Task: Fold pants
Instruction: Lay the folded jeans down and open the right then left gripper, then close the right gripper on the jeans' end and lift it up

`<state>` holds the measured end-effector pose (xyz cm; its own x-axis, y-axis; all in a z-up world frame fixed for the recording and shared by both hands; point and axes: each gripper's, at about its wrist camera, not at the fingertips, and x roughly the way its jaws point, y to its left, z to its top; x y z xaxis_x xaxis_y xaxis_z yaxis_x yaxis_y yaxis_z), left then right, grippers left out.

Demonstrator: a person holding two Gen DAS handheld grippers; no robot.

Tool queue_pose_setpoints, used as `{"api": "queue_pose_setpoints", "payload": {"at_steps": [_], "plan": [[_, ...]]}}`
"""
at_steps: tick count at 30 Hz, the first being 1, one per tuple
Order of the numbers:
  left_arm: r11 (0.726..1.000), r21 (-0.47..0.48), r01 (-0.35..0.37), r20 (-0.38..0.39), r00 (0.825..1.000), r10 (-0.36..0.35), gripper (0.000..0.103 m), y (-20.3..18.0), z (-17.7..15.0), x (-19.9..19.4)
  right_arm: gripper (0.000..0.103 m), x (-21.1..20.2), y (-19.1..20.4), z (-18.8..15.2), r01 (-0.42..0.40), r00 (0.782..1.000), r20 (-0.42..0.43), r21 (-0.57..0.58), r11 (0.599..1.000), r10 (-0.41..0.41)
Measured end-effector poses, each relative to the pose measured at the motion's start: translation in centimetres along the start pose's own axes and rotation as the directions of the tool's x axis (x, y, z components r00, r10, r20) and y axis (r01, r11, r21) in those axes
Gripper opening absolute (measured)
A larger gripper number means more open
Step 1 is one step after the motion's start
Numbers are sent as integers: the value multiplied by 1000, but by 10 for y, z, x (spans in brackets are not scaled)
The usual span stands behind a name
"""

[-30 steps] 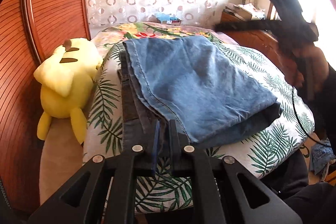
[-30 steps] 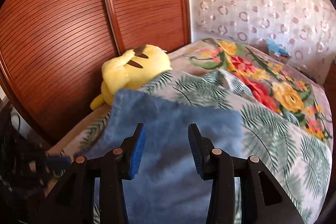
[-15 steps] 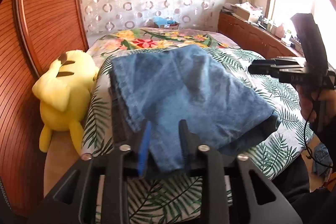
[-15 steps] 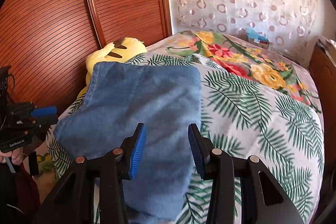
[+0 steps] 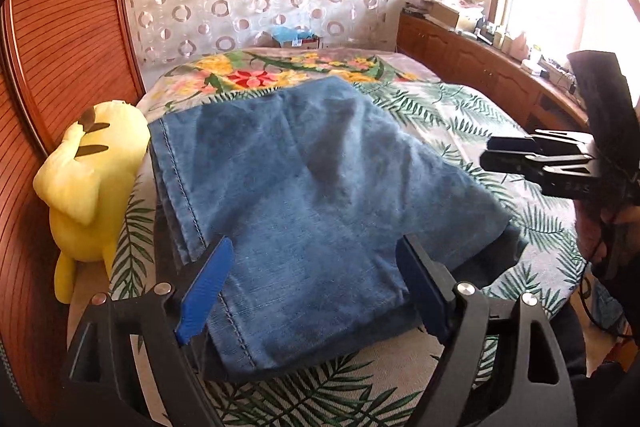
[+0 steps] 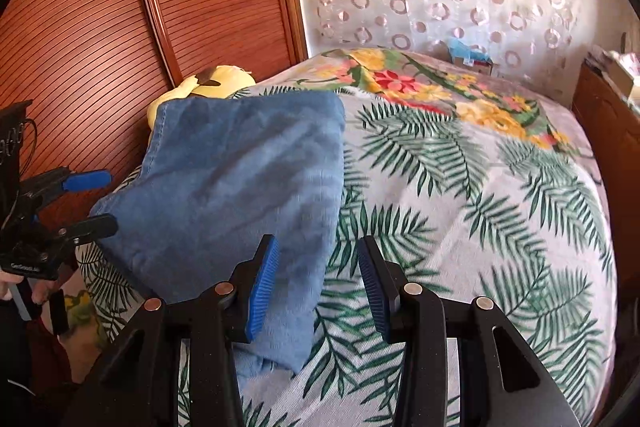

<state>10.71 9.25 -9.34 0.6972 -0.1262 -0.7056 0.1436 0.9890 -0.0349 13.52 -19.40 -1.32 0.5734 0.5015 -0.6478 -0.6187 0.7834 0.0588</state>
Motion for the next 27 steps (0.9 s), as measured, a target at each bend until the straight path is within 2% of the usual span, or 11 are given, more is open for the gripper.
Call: {"api": "queue_pose_setpoints", "payload": {"at_steps": [11,18,27], "plan": [[999,-10,-36,-83,996,35,84,7,-18,34,43,30,6,-9,-1,999,-46,26,1000,2],[999,-4,-41,-81,996,41,84,7,-24,41,43,50,8,-12,18,996,-84,26,1000,-16],[999,-11,-31,-72,997,30,85,10,-25,42,43,59,9,-15,4,996,-87,50,999,0]]}}
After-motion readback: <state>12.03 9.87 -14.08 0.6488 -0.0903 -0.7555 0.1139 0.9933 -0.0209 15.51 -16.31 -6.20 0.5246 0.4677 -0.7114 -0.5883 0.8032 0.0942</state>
